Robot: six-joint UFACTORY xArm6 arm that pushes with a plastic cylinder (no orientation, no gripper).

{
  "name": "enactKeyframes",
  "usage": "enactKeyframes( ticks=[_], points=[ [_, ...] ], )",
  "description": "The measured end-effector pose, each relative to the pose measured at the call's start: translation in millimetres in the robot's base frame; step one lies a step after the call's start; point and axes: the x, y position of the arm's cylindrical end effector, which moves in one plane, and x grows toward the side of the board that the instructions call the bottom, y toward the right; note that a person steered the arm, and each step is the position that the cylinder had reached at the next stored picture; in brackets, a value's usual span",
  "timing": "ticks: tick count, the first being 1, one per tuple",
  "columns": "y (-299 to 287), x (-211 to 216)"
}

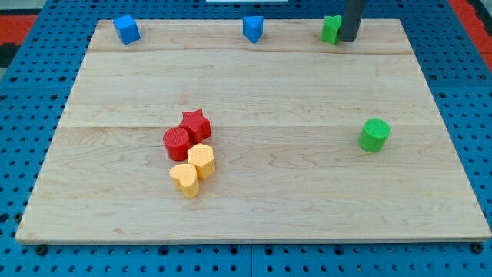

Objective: Place your hand to the right of the red star

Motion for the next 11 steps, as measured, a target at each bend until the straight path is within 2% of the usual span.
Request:
enactKeyframes(
  ticks=[2,4,5,7,9,10,11],
  points=[
    [2,57],
    [-55,100],
    [-96,104],
    [-101,109],
    [-175,168],
    [-175,249],
    [-178,279]
  ],
)
